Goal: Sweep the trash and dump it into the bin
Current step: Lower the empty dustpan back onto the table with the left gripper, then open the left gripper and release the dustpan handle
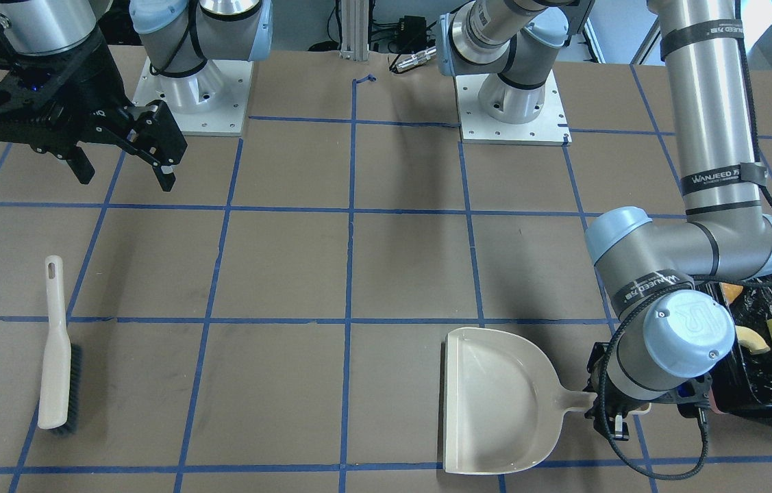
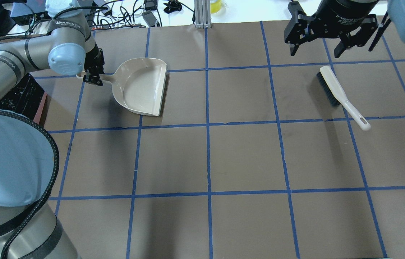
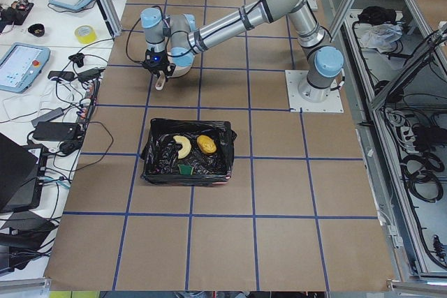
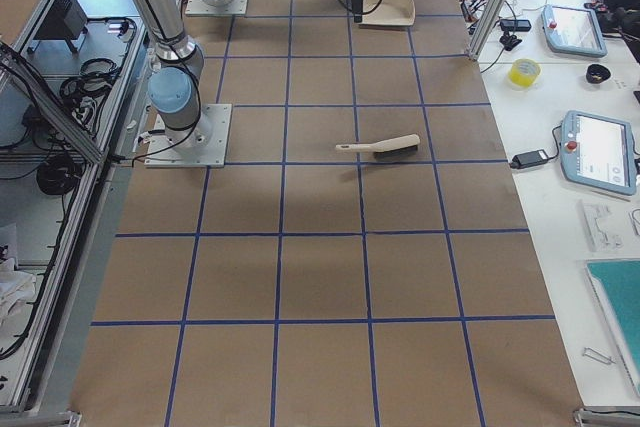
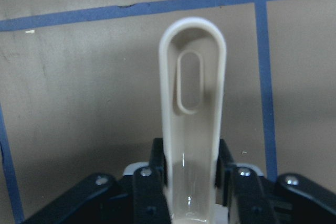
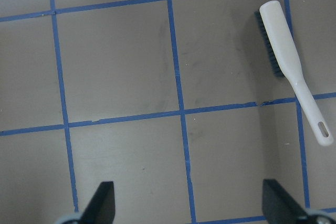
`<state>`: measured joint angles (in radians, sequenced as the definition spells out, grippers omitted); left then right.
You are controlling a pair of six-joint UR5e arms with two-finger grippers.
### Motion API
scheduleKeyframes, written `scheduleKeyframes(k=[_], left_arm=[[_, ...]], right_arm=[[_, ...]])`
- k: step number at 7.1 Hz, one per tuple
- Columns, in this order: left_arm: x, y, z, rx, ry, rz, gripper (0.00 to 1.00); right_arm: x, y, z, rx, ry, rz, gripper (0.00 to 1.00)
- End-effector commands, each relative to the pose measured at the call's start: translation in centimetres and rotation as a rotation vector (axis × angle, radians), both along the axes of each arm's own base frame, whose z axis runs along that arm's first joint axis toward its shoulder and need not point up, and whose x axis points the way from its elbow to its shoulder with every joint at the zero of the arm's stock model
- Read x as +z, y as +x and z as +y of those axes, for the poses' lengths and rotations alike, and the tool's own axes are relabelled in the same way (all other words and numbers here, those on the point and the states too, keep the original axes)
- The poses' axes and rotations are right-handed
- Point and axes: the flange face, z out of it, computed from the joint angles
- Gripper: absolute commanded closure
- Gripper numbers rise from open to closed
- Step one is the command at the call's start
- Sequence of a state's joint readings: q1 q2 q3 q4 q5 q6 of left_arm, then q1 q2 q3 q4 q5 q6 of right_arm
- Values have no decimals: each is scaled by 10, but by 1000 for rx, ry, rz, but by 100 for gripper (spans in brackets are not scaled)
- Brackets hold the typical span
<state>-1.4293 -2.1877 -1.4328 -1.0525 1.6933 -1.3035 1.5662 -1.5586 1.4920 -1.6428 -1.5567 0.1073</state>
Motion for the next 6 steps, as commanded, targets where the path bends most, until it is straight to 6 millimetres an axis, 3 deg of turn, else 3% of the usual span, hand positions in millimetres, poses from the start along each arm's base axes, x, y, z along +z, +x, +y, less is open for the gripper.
scheduleKeyframes(k=[1, 6], left_arm=[[-4, 1, 5, -18, 12, -5, 100], [-6, 6, 5, -9, 10, -6, 100]], right_arm=[[0, 0, 1, 0, 1, 0, 0], [-1, 0, 0, 1, 5, 2, 0]])
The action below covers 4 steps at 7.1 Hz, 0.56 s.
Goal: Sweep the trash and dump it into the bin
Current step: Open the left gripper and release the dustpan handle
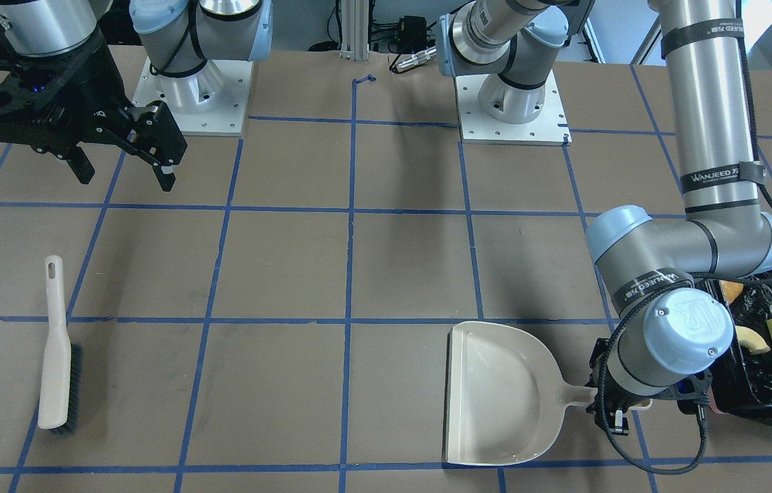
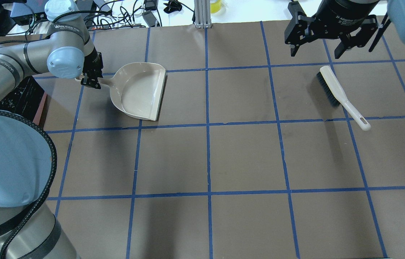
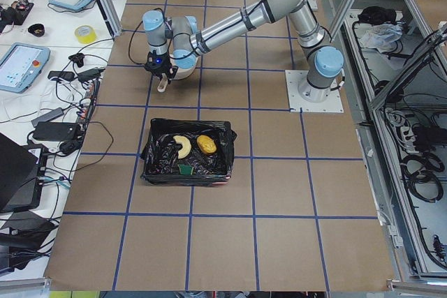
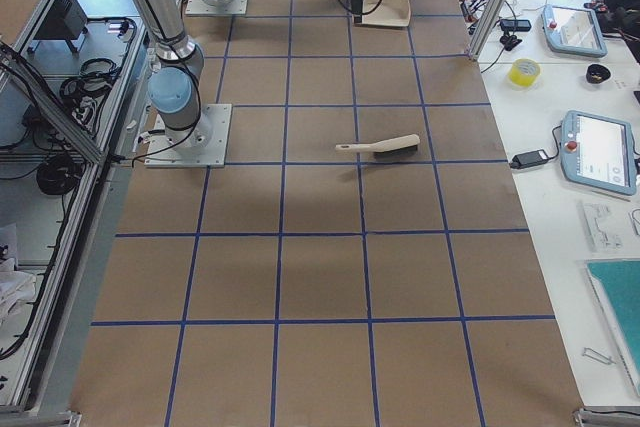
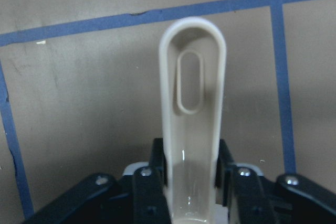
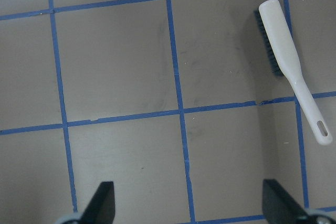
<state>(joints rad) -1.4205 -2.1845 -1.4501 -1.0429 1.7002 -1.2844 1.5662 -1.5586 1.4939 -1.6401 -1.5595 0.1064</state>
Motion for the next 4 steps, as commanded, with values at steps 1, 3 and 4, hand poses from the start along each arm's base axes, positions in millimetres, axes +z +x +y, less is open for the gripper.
scheduleKeyframes(k=[1, 3, 4], left_arm=[[-1, 0, 1, 1, 1, -1, 100], [1, 0, 1, 1, -2, -1, 100], [3, 0, 0, 6, -7, -3, 100]], right_arm=[[1, 0, 1, 0, -1, 1, 0], [1, 0, 1, 1, -1, -1, 0], [0, 0, 1, 1, 0, -1, 0]])
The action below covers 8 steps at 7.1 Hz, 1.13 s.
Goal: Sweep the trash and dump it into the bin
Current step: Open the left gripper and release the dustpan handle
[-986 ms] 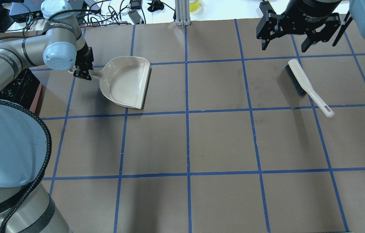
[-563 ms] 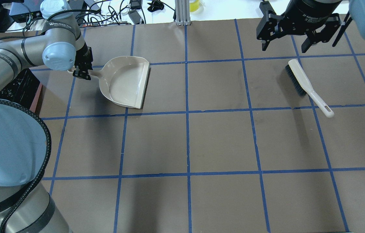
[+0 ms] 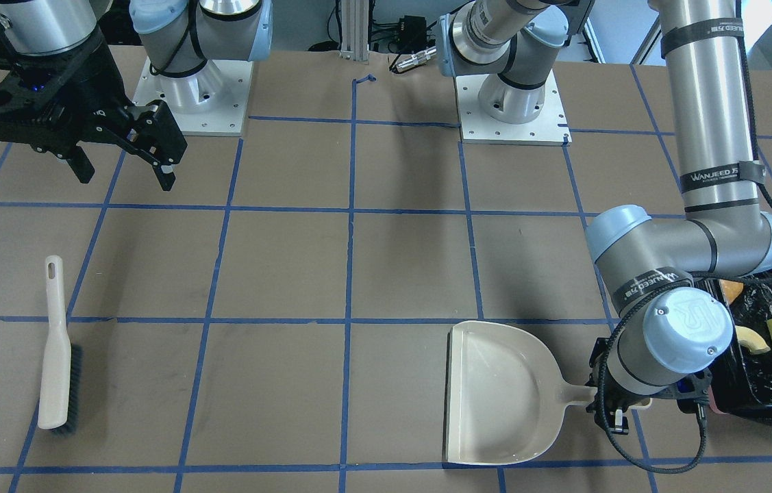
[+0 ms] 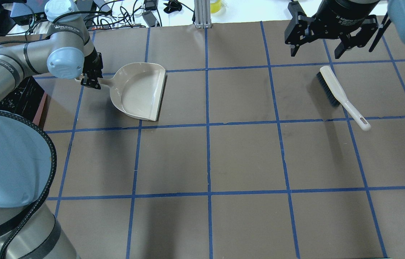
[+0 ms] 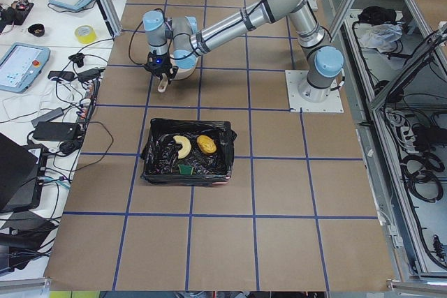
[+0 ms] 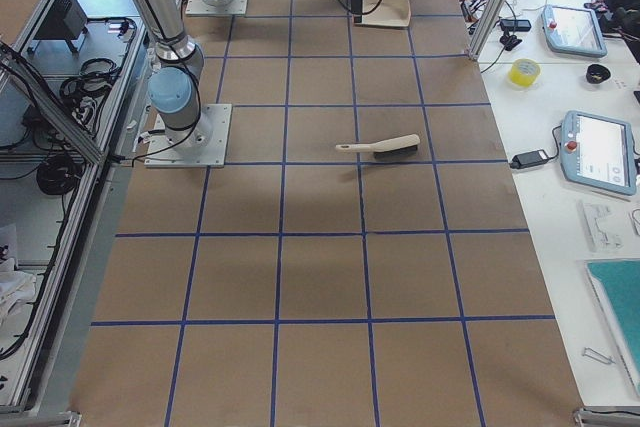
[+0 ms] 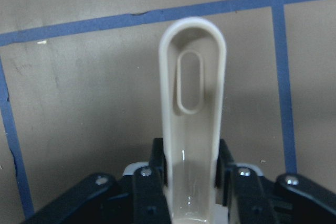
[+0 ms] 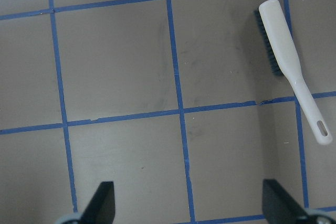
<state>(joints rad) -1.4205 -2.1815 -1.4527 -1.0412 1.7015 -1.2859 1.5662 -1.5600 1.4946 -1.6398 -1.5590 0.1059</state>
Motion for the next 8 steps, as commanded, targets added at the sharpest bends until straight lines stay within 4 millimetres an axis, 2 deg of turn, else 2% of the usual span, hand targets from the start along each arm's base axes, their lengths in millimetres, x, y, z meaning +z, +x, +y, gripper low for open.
scheduleKeyframes(k=[1, 2, 4, 6, 8], left_arm=[[0, 0, 1, 6, 0, -3, 100], [1, 2, 1, 11, 0, -21, 100], [0, 8, 2, 27, 11, -81, 82], [2, 8, 3, 27, 10, -83, 71], [4, 12, 7, 28, 19, -132, 36]], right_arm=[[0, 0, 0, 0, 1, 0, 0], [0, 0, 0, 0, 1, 0, 0], [0, 0, 0, 0, 1, 0, 0], [0, 0, 0, 0, 1, 0, 0], [0, 0, 0, 0, 1, 0, 0]])
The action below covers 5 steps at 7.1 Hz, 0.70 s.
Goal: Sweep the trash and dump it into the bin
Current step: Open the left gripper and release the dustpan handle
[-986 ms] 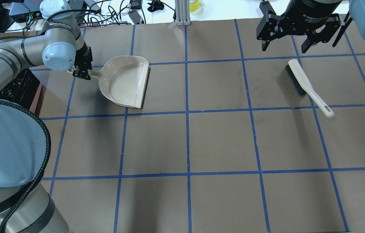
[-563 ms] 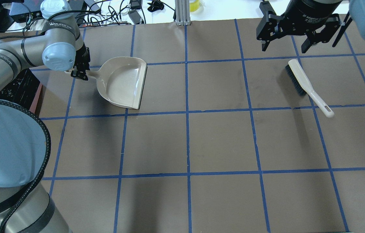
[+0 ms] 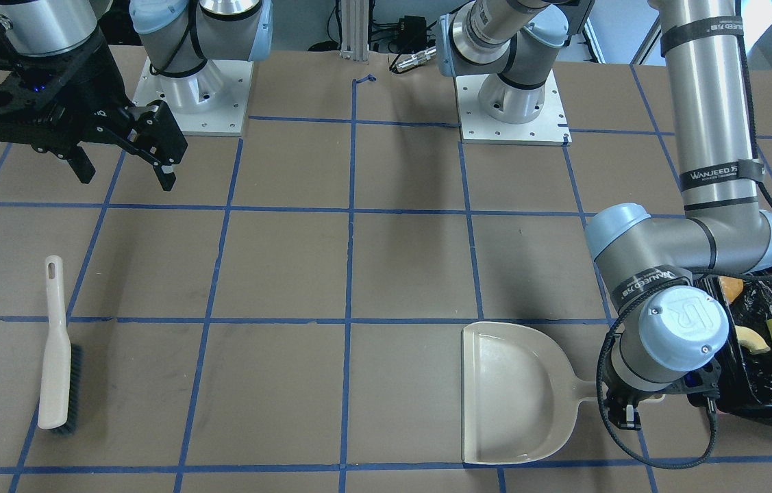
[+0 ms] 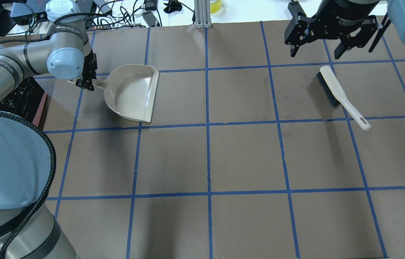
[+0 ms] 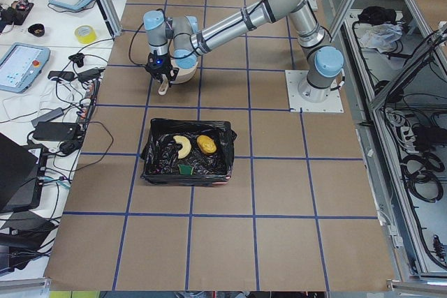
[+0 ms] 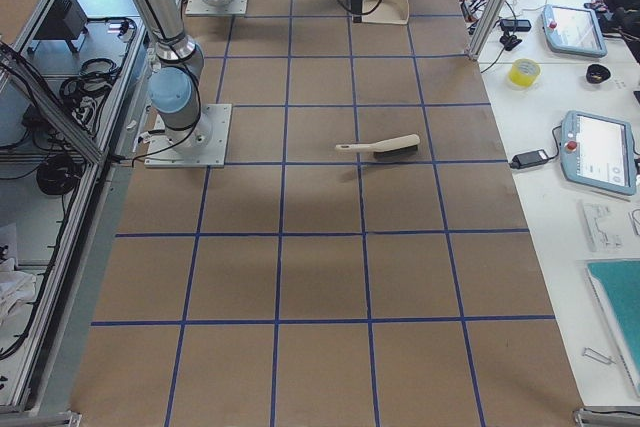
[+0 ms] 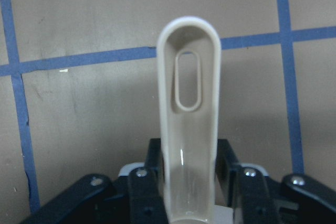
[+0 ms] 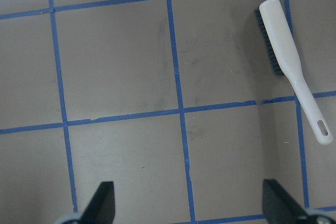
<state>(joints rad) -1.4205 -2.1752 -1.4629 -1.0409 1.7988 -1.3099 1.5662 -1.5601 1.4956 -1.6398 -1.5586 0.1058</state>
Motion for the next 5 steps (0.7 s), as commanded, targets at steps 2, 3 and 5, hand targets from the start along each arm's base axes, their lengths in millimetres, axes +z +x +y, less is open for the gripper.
scheduleKeyframes(k=[2, 3, 5], left_arm=[[9, 4, 2, -7, 0, -52, 15], [28, -4, 4, -39, -25, -55, 12], [94, -5, 11, -377, -36, -86, 10]], right_arm=[[0, 0, 0, 0, 0, 0, 0], [0, 0, 0, 0, 0, 0, 0], [0, 0, 0, 0, 0, 0, 0]])
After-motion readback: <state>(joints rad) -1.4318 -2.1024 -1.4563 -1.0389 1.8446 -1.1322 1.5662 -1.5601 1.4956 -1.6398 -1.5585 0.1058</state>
